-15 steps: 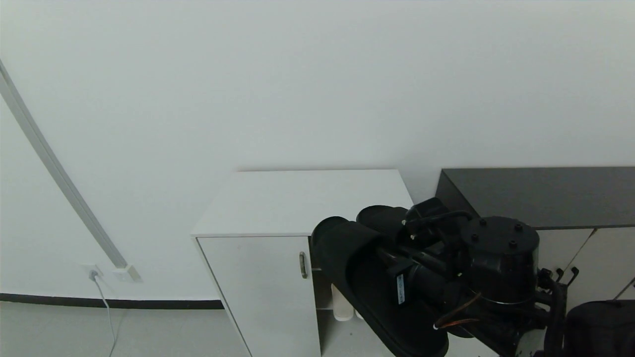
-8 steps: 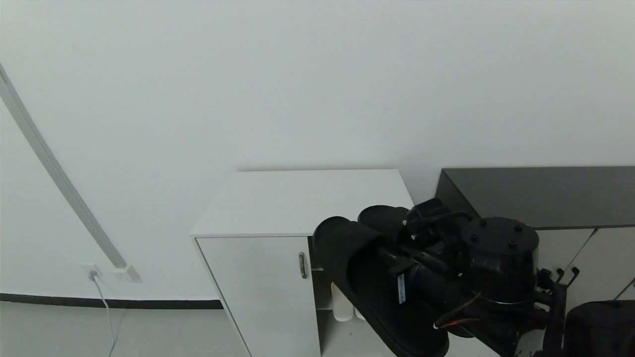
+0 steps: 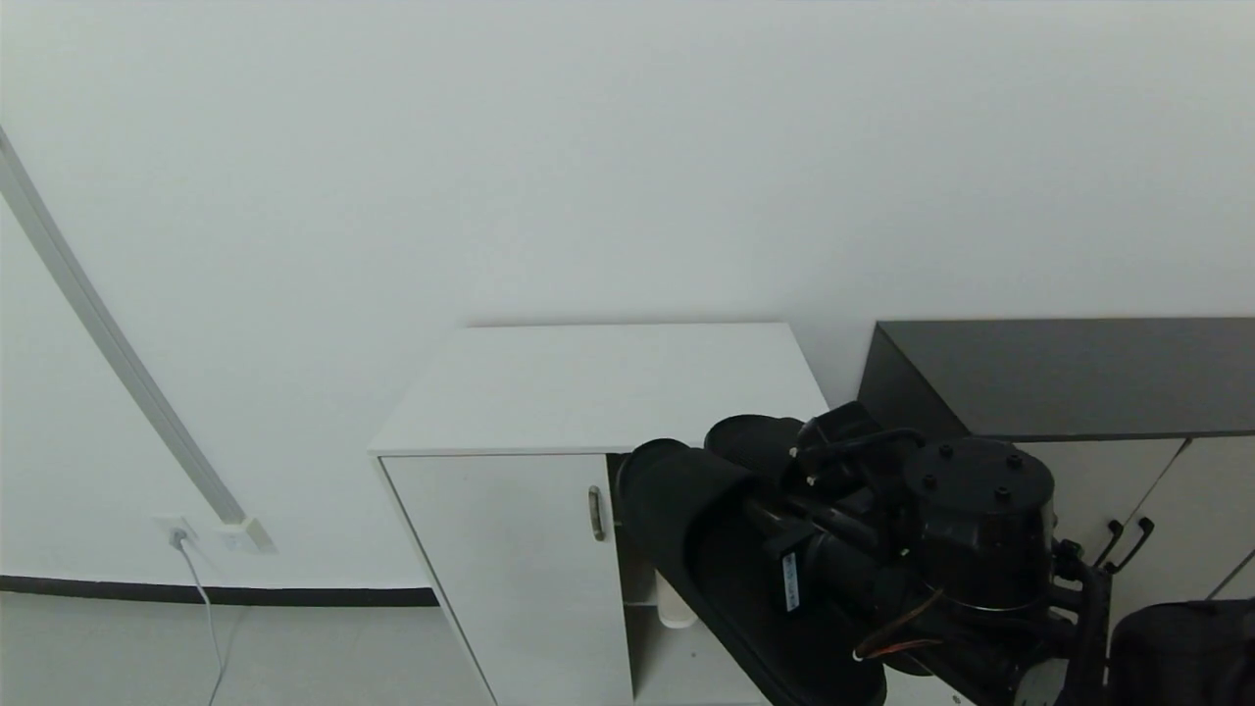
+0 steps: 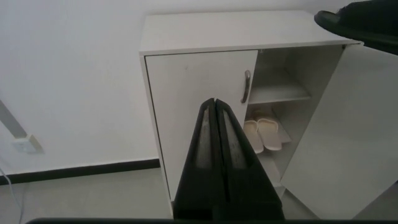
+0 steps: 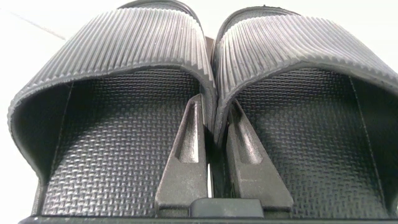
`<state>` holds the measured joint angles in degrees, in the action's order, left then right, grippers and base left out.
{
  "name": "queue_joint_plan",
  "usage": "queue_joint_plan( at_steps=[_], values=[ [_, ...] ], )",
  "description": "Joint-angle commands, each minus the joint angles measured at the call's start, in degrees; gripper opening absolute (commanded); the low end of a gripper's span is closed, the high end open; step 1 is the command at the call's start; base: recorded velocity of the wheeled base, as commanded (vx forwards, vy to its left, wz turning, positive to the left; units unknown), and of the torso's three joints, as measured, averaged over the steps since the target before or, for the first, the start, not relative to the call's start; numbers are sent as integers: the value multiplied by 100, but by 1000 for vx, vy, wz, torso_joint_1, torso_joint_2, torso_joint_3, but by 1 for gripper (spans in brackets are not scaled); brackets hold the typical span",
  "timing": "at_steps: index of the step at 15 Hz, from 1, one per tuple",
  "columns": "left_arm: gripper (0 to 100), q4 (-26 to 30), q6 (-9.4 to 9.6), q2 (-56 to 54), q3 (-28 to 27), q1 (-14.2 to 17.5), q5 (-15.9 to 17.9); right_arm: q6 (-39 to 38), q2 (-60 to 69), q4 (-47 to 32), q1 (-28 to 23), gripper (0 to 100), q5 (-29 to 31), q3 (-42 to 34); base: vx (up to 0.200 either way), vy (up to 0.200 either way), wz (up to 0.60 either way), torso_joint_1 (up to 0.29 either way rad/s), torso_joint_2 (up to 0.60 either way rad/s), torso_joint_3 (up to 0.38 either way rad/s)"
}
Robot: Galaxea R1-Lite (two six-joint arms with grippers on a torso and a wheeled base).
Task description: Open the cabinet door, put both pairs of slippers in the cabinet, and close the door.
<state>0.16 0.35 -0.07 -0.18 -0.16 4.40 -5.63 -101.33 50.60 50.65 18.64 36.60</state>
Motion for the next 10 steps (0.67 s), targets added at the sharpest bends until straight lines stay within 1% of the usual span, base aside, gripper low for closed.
queue_joint_plan(
  at_steps=[1, 7, 10],
  values=[
    [0, 2, 0, 7, 1, -2, -1, 1, -10, 2, 15, 0, 17, -12, 0, 0, 0, -159, 354, 188],
    [0, 2, 0, 7, 1, -2, -1, 9, -19, 99, 24, 0, -1, -74, 0, 0, 0, -162, 384, 217],
    [0, 2, -9, 7, 1, -2, -1, 9, -27, 99, 41, 0, -1, -82, 0, 0, 0, -209, 483, 273]
  ],
)
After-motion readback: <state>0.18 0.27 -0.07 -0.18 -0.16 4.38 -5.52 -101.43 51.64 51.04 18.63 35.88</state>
